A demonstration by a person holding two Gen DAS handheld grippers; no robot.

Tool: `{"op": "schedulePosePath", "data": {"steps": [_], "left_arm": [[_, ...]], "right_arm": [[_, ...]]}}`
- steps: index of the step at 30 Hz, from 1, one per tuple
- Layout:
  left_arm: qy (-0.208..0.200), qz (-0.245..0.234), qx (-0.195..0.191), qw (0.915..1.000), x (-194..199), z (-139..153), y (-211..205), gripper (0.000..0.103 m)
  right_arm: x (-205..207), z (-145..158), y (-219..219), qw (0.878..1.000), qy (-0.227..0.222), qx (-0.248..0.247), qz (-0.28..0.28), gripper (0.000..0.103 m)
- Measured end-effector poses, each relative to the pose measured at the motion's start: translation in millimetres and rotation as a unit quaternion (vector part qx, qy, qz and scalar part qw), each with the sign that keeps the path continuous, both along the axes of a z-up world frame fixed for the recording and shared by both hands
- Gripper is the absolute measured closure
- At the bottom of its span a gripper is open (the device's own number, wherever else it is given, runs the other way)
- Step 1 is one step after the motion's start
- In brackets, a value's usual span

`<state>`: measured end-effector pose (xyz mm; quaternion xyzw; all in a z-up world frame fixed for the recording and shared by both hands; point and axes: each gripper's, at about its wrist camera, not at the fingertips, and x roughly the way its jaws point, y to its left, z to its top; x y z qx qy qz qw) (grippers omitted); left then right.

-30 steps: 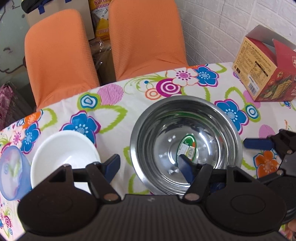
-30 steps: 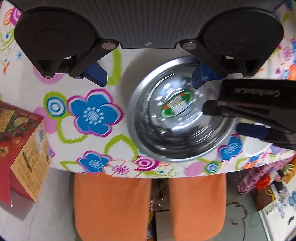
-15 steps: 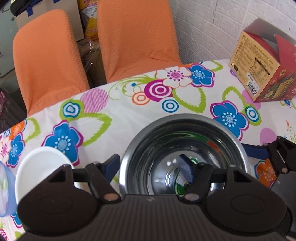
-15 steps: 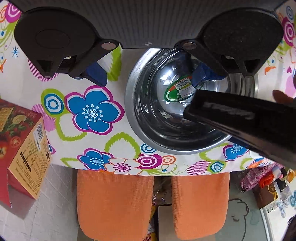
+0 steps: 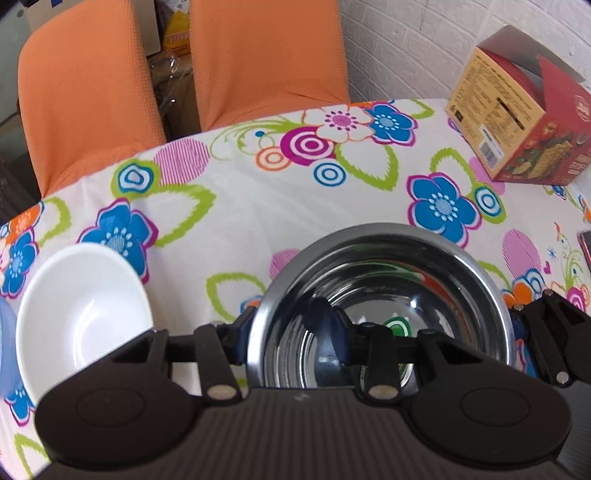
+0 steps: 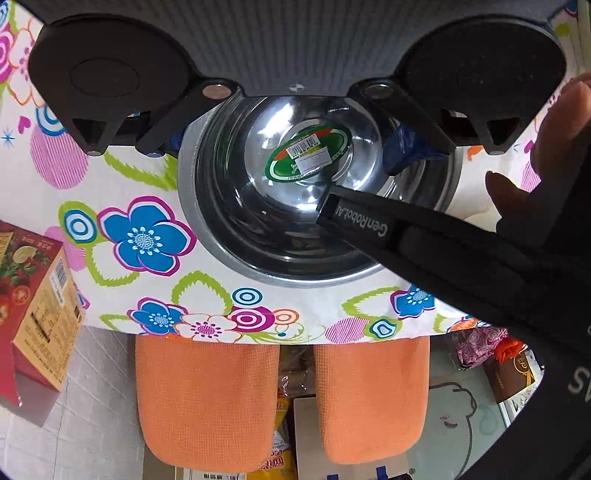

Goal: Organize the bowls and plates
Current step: 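Carry the steel bowl toward the plate stack with both tools and lower it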

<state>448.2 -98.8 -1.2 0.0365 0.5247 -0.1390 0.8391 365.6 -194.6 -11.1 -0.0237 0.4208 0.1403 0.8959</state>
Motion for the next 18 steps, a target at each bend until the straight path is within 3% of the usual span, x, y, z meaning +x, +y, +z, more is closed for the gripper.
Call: {"op": "schedulePosePath", "data": {"steps": [8, 18], "left_arm": [[-0.010, -0.013, -0.013, 0.9998, -79.2, 13.3, 8.0, 0.067], [-0.028, -0.017, -0.017, 0.9993, -193.3, 16.4, 47.0, 0.067]], "right_arm": [[-71.9, 14.3, 3.9, 1.000, -0.031, -0.002, -0.002, 0.016], [-174.0, 12.3, 33.1, 0.998, -0.054, 0.015, 0.005, 0.016]]}}
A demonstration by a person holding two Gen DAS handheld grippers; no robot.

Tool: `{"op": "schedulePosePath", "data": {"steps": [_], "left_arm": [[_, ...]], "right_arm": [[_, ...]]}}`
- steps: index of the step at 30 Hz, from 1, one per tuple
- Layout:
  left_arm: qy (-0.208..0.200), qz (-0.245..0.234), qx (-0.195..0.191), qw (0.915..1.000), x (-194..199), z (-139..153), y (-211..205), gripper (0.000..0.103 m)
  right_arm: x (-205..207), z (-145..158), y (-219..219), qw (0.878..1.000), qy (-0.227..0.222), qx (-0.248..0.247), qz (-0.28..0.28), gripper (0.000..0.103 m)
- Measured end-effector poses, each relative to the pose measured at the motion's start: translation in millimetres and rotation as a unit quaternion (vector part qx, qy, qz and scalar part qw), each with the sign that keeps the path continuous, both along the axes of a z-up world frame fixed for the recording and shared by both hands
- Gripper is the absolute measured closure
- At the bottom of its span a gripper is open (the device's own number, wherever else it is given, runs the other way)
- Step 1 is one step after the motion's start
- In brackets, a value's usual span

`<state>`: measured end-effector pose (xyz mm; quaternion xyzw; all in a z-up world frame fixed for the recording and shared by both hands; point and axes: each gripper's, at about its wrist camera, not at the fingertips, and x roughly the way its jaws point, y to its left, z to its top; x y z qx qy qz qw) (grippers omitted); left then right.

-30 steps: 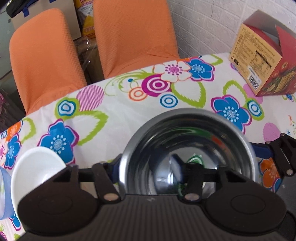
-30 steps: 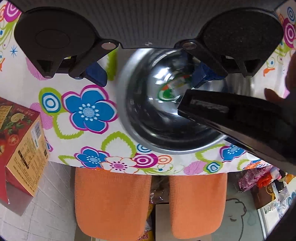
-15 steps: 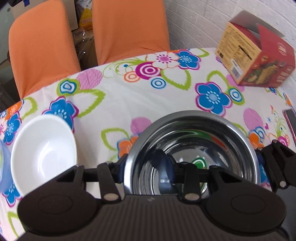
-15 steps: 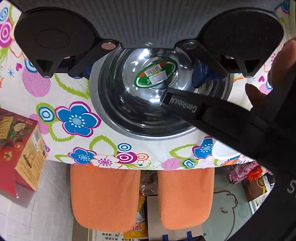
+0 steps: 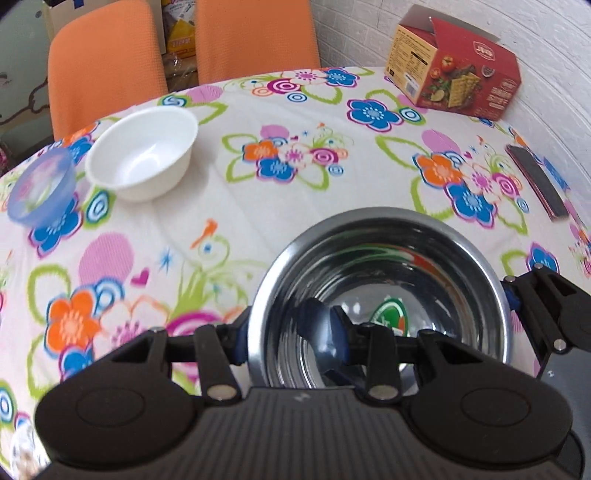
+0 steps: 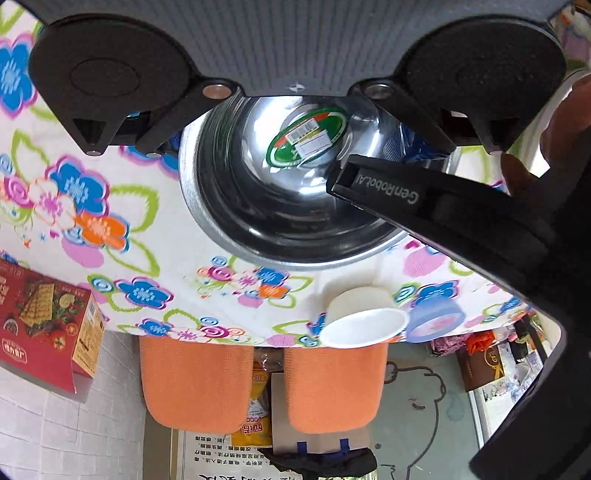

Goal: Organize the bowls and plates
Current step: 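Carry the steel bowl toward the plate stack with both tools and lower it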

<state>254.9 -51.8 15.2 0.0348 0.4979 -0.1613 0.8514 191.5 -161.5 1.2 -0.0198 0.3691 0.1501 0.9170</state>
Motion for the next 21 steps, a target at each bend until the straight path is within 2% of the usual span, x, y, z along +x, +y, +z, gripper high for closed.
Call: {"op": "schedulePosePath", "data": {"steps": [8, 19, 20, 21], "left_arm": [[-0.024, -0.012, 0.011, 0.9996, -53.4, -6.6, 19.7, 0.067], [-0.008, -0.007, -0.009, 0.9999, -46.4, -22.0, 21.3, 0.064], [-0.009, -0.004, -0.011, 0.9999, -45.5, -22.1, 22.1, 0.061], [-0.013, -0.003, -0.011, 0.9999, -45.6, -21.0, 22.6, 0.049]], "right_arm": [[-43.8, -10.8, 17.9, 1.000, 0.002, 0.021, -0.016, 0.016], [-36.9, -22.2, 17.3, 1.000, 0.016, 0.010, -0.014, 0.017], [-35.4, -23.4, 16.5, 1.000, 0.017, 0.009, -0.014, 0.017], [-35.7, -23.6, 15.4, 1.000, 0.015, 0.010, -0.015, 0.017]]}}
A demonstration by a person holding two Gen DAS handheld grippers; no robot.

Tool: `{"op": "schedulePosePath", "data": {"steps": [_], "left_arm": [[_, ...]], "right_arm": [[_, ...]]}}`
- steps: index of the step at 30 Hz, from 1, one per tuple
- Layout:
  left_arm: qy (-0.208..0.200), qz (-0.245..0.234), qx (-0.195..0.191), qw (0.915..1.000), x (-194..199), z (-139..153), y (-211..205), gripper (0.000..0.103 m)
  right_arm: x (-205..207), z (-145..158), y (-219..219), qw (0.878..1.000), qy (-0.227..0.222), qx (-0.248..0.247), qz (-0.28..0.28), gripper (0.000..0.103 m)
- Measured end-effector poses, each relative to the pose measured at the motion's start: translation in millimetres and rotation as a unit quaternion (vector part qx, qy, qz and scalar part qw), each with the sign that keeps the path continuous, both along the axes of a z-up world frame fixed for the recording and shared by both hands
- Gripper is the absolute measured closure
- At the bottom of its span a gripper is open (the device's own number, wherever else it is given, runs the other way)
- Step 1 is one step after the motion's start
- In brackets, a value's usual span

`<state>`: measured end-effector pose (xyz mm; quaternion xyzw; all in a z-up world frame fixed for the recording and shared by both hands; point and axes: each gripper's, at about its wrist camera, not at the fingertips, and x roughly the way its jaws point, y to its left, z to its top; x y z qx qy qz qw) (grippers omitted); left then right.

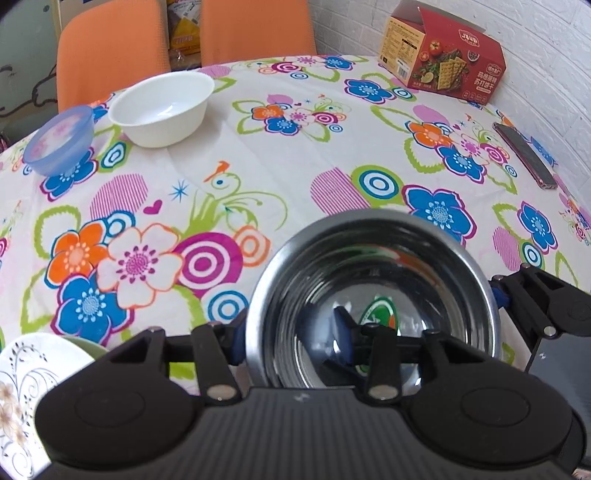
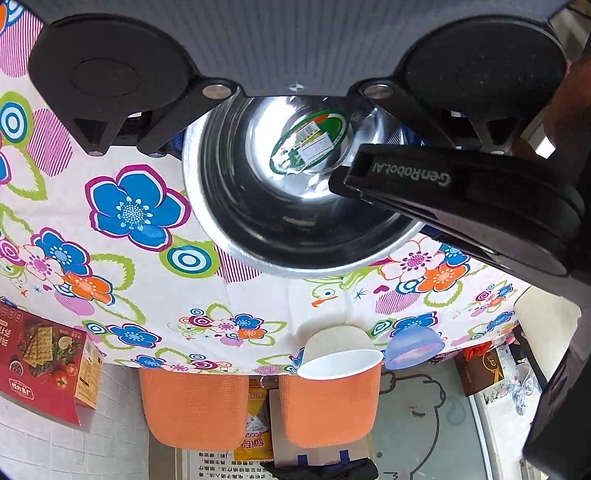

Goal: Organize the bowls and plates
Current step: 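Carry the steel bowl toward the plate stack with both tools and lower it, then open both tools and move them to the white ceramic bowl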

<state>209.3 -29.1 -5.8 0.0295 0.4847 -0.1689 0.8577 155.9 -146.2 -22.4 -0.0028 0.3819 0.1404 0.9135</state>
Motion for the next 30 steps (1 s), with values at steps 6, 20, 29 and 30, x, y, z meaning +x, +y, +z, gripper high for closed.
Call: {"op": "schedulePosePath", "data": {"steps": [6, 20, 29, 30], "left_arm": [[-0.054, 0.004, 0.010, 0.9985, -7.4, 22.7, 3.7, 0.040], [-0.070, 0.018, -0.014, 0.9973, -13.8, 39.7, 24.2, 0.038], [-0.034, 0.057, -0.029, 0.9974, 20.8, 29.0, 64.1, 0.037], [-0.027, 0.064, -0.038, 0.9969, 27.6, 29.5, 70.7, 0.037]], "right_arm": [[-3.8, 12.3, -16.5, 0.999, -0.028, -0.008, -0.029, 0.017], [-4.3, 45.4, -36.3, 0.997, -0.067, -0.004, -0.047, 0.017], [32.8, 52.4, -9.5, 0.998, -0.059, -0.032, 0.003, 0.017], [40.5, 55.7, -5.6, 0.997, -0.061, -0.037, 0.010, 0.017]]}}
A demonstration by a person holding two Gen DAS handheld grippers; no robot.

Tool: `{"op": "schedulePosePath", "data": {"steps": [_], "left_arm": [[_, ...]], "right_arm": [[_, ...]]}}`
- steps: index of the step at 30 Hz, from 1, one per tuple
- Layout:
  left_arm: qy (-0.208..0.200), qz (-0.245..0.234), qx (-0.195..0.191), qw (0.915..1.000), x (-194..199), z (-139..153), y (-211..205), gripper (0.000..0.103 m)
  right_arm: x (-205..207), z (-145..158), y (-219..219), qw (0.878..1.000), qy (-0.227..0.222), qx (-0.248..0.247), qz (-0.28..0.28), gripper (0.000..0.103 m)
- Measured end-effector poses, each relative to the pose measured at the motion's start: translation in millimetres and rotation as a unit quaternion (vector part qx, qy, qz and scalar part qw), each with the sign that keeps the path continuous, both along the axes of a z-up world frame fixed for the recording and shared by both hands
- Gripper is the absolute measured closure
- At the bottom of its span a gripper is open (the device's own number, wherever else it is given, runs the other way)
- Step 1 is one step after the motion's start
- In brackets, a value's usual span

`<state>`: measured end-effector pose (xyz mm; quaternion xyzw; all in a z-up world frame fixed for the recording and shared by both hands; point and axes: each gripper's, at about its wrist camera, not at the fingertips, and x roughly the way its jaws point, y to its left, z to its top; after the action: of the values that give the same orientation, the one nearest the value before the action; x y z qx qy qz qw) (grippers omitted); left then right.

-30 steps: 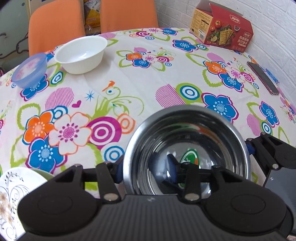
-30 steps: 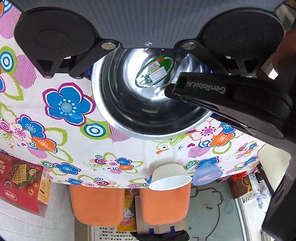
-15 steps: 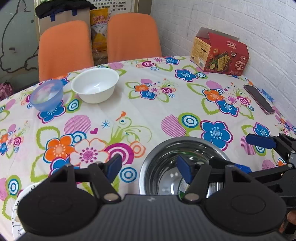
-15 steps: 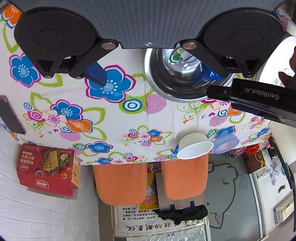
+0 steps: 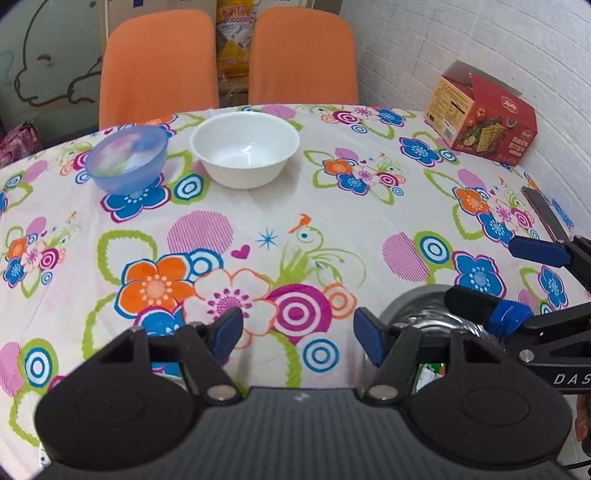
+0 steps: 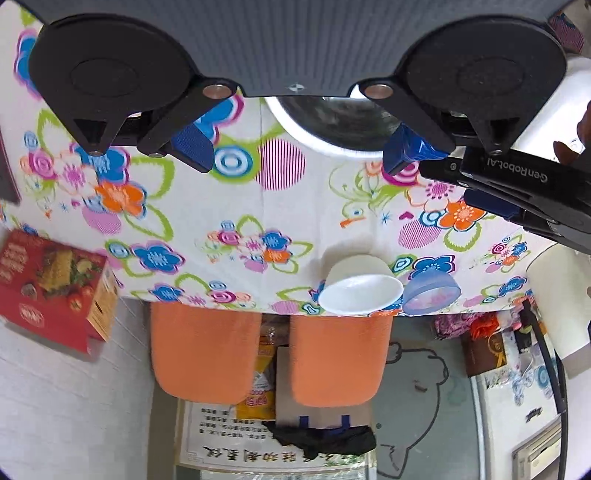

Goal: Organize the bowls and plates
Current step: 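Open both tools and move them to the white ceramic bowl, then grip the white ceramic bowl rim with the left tool while the right tool grips it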

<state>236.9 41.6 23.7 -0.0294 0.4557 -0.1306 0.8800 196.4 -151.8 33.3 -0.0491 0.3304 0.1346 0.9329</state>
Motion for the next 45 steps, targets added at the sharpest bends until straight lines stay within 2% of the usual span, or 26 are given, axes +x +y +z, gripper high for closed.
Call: {"op": "schedulePosePath", "data": {"steps": [2, 4, 8, 11, 15, 19, 21, 25, 32, 33, 36, 37, 38, 41, 45], "left_arm": [[0.013, 0.031, -0.033, 0.9989, 18.7, 4.6, 19.2, 0.037], [0.025, 0.072, -0.073, 0.9944, 37.5, 8.8, 38.5, 0.037], [0.054, 0.161, -0.143, 0.9750, 73.6, 8.6, 67.9, 0.037], [0.072, 0.205, -0.183, 0.9587, 96.6, 5.0, 75.2, 0.037], [0.082, 0.261, -0.206, 0.9395, 121.6, -0.2, 76.6, 0.037], [0.103, 0.311, -0.234, 0.9152, 134.8, -12.0, 77.1, 0.037], [0.108, 0.324, -0.236, 0.9100, 140.9, -14.3, 74.3, 0.037], [0.105, 0.328, -0.220, 0.9128, 154.9, -13.8, 68.9, 0.037], [0.109, 0.317, -0.205, 0.9194, 173.7, -22.1, 62.2, 0.040], [0.110, 0.306, -0.206, 0.9227, 177.6, -23.3, 61.8, 0.052], [0.121, 0.269, -0.204, 0.9335, 186.8, -27.6, 57.6, 0.067], [0.117, 0.251, -0.194, 0.9409, 189.2, -27.8, 54.6, 0.073], [0.116, 0.243, -0.187, 0.9446, 189.9, -27.8, 53.2, 0.085], [0.101, 0.218, -0.168, 0.9560, 187.9, -23.5, 49.8, 0.085], [0.102, 0.209, -0.159, 0.9596, 181.0, -19.1, 43.4, 0.085]], "right_arm": [[19.4, 8.6, 8.6, 1.000, -0.005, -0.010, 0.015, 0.017], [44.5, 16.4, 16.4, 0.999, -0.007, -0.019, 0.026, 0.017], [96.8, 21.9, 30.9, 0.999, -0.001, -0.023, 0.039, 0.017], [131.3, 16.9, 42.5, 0.999, 0.012, -0.017, 0.048, 0.017], [169.5, 1.4, 54.2, 0.998, 0.024, -0.028, 0.048, 0.017], [193.4, -14.0, 54.9, 0.997, 0.039, -0.016, 0.058, 0.017], [201.8, -20.1, 56.7, 0.997, 0.041, -0.015, 0.065, 0.017], [216.7, -28.5, 61.8, 0.995, 0.047, -0.014, 0.081, 0.017], [225.3, -38.1, 82.9, 0.990, 0.037, -0.051, 0.126, 0.020], [225.8, -40.6, 84.6, 0.988, 0.037, -0.055, 0.137, 0.020], [223.4, -44.4, 90.2, 0.983, 0.047, -0.052, 0.169, 0.022], [221.7, -43.1, 91.0, 0.982, 0.053, -0.039, 0.177, 0.023], [220.2, -41.7, 90.6, 0.981, 0.058, -0.026, 0.182, 0.023], [210.0, -35.7, 90.6, 0.981, 0.049, -0.023, 0.189, 0.023], [195.9, -29.0, 90.5, 0.982, 0.044, -0.028, 0.183, 0.023]]}}
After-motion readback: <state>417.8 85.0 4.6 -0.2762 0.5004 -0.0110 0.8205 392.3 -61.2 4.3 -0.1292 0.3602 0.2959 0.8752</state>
